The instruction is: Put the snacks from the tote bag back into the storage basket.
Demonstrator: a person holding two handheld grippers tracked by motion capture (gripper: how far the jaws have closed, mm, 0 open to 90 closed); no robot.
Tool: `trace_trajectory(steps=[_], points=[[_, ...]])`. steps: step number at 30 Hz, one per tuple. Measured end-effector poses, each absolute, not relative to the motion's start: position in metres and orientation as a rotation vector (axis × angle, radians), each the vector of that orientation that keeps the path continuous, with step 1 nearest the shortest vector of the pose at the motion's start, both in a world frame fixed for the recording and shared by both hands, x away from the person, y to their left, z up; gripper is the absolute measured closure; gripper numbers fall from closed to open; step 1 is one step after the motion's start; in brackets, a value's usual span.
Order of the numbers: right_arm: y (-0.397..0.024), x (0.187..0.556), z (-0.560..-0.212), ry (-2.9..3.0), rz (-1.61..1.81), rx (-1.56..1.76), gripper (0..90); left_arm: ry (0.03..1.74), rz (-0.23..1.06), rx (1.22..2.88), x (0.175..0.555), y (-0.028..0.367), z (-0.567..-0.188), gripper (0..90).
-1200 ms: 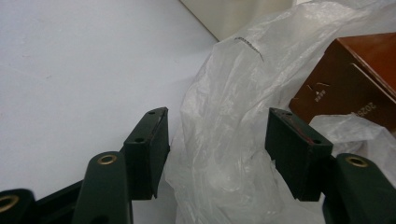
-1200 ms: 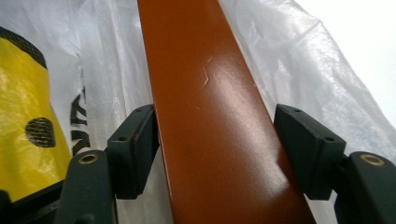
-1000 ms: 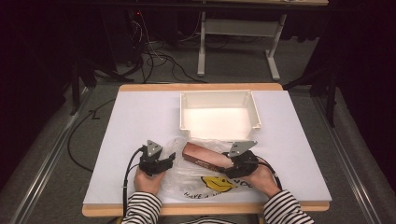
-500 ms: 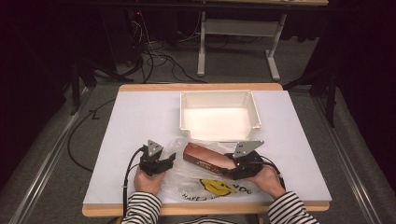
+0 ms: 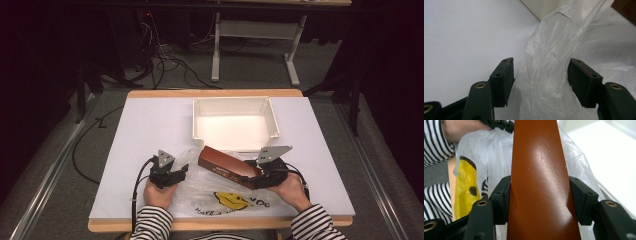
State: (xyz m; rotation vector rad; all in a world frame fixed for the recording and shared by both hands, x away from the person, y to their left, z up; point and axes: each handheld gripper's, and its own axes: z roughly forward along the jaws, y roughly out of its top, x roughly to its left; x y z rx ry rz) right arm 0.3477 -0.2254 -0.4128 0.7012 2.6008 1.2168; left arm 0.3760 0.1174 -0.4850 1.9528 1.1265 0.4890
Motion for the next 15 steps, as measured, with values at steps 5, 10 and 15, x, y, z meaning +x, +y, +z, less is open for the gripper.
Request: trace_trajectory(steps=[5, 10, 15], points=[[-0.227, 0.346, -0.406, 2.593, 1.225, 0.699, 42.2, 1.122, 0.489, 1.957, 0.376, 0.118, -0.485, 39.6], [-0.228, 0.346, -0.401, 2.587, 1.241, 0.707, 42.2, 1.120, 0.486, 1.952, 0.376, 0.118, -0.485, 39.9], [-0.230, 0.346, -0.397, 2.567, 1.262, 0.713, 42.2, 1.117, 0.488, 1.950, 0.376, 0.118, -0.485, 40.1]])
